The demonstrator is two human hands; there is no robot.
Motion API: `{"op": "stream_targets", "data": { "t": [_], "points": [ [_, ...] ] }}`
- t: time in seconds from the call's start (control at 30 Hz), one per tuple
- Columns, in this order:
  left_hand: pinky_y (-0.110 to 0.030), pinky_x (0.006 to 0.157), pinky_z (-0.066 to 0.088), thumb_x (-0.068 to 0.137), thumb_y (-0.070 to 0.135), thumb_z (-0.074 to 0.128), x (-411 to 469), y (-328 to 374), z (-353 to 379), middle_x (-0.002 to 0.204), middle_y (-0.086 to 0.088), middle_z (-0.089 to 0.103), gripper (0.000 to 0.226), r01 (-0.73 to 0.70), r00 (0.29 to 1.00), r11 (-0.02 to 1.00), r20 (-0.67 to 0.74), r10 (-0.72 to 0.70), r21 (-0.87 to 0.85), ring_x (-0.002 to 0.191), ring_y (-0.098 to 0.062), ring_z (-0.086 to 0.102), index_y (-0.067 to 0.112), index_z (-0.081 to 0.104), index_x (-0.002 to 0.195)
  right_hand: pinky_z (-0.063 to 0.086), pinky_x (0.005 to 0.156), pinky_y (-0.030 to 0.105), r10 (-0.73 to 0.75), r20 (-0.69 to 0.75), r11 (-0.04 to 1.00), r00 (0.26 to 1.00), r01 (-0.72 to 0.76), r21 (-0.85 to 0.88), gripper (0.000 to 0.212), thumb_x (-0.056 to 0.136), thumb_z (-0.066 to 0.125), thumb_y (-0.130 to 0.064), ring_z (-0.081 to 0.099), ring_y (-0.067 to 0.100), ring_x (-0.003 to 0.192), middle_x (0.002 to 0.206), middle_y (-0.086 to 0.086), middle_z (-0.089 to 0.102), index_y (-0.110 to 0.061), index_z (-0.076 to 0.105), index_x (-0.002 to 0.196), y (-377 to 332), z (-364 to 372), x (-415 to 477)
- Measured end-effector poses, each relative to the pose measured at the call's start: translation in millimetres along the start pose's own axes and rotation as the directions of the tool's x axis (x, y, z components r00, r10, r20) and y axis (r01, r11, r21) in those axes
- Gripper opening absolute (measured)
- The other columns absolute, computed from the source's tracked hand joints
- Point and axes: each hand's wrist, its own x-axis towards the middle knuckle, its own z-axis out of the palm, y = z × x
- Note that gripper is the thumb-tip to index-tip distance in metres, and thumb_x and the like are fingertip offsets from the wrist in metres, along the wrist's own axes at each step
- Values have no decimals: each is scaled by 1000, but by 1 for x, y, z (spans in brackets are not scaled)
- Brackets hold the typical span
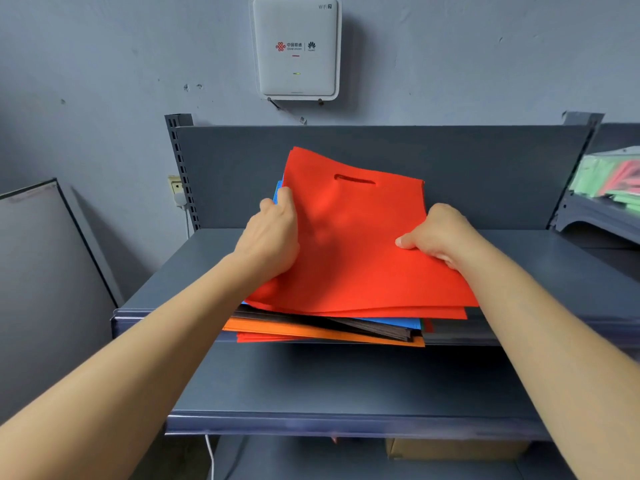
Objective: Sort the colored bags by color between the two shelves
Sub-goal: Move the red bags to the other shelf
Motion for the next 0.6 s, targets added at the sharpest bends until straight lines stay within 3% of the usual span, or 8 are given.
{"op": "stream_targets", "data": {
  "t": [0.07, 0.2, 0.33, 0.47, 0.6],
  "points": [
    [-41, 71, 38, 91, 1, 38, -3, 1, -2, 102, -17, 39, 36, 23, 1000, 1000, 19, -24, 20, 95, -43, 54, 6, 31, 126, 44, 74, 33, 30, 55, 994, 998, -35, 104, 33, 77, 77, -19, 57, 29, 91, 108, 16, 61, -5, 52, 94, 5, -3, -3],
    [-44, 86, 42, 89, 2, 36, -14, 7, -6, 119, -20, 43, 57, -59, 990, 994, 131, 47, 91, 105, -42, 52, 14, 21, 143, 44, 72, 32, 42, 144, 989, 989, -62, 137, 29, 79, 74, -19, 57, 27, 84, 102, 15, 61, -6, 54, 96, 15, -5, -10],
    [-39, 93, 41, 83, -2, 37, -26, 15, -7, 124, -14, 51, 45, -210, 964, 964, 199, 177, 161, 112, -34, 50, 6, 51, 125, 44, 76, 33, 16, 200, 988, 980, -46, 149, 29, 83, 71, -20, 54, 26, 86, 96, 11, 55, -8, 47, 95, 21, -8, -19],
    [-40, 96, 41, 81, -4, 40, -35, 20, -12, 130, -12, 51, 42, -203, 968, 964, 182, 172, 170, 116, -31, 50, 4, 61, 116, 49, 78, 37, -51, 42, 989, 998, 44, 138, 24, 83, 69, -12, 58, 29, 90, 104, 13, 59, -5, 51, 97, 25, -11, -20],
    [-46, 92, 45, 80, -4, 37, -45, 30, -12, 129, -14, 54, 40, -169, 982, 961, 120, 145, 221, 112, -38, 53, 2, 58, 114, 43, 79, 33, -152, -123, 988, 981, 153, 1, 27, 86, 60, -10, 56, 31, 104, 117, 13, 57, -4, 51, 111, 22, -15, -22]
  ]
}}
